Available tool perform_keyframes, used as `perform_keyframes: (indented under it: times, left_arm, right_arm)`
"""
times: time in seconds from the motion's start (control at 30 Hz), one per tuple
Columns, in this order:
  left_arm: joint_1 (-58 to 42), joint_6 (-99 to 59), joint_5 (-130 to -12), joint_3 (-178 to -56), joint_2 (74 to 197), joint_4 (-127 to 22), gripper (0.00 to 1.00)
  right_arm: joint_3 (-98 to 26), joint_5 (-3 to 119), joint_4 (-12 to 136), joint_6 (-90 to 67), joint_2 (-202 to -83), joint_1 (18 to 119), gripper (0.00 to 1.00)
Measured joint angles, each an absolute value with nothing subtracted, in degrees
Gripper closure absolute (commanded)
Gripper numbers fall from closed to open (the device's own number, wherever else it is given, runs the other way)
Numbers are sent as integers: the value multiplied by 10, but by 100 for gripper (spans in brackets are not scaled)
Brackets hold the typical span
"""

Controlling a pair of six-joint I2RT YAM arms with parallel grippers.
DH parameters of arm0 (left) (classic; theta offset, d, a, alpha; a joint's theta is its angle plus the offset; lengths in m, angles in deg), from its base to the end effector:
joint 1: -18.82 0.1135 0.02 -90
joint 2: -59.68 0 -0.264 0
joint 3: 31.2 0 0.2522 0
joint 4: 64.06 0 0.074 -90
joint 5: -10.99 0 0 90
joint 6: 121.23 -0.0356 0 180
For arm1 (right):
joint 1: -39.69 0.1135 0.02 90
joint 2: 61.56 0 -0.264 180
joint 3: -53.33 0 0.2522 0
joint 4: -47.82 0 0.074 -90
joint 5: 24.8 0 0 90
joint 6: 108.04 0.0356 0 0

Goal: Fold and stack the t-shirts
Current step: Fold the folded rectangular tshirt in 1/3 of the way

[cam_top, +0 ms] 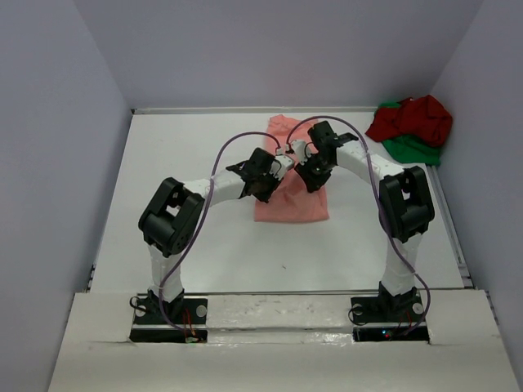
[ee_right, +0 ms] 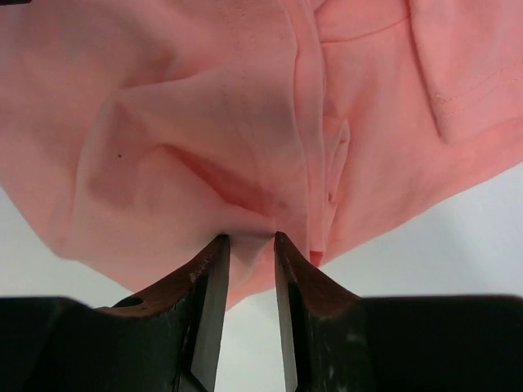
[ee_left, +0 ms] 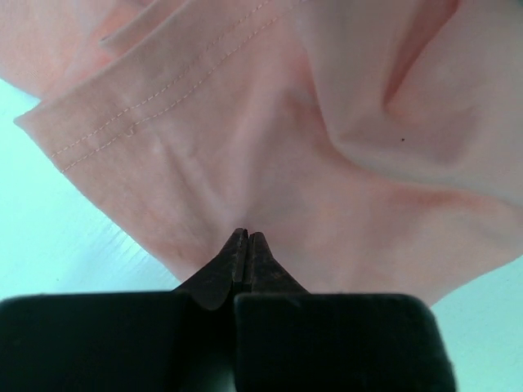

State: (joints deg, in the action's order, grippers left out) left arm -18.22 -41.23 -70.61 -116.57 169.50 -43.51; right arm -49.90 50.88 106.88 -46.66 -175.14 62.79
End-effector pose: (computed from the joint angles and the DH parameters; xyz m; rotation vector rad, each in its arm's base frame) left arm 0.3292 -0.2549 0.1802 1.0164 2.1540 -0.4005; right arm 0.3754 0.1697 0.2086 -1.2578 2.4509 0.3215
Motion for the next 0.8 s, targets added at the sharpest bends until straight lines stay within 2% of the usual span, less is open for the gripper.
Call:
perform_keyframes:
  times: [0.23,0.43,0.47,0.63,0.67,0.7,0.8]
  left_arm:
    - [-181,-411,-722,-1153,1676,-444,100]
    - [-142,-394,-745,-1128,1637,-450,100]
    - [-129,-391,-749,-1128,1632,-454,91]
    - [-67,-381,-748,-1128,1614,-460,80]
    - [-55,-381,-748,-1127,1610,-462,73]
    - [-45,-380,-748,-1125,1607,-466,58]
    - [-20,-378,-750,-1113,1593,-474,57]
  right_arm:
    - [-497,504,1081,-463,-1751,623,62]
    - [-496,530,1073,-438,-1740,607,62]
    - [-496,535,1072,-435,-1740,606,62]
    - [-501,559,1069,-417,-1740,596,62]
    - [-505,564,1069,-413,-1741,594,63]
    - [-509,568,1069,-411,-1741,593,63]
    - [-516,574,1065,-405,-1746,592,63]
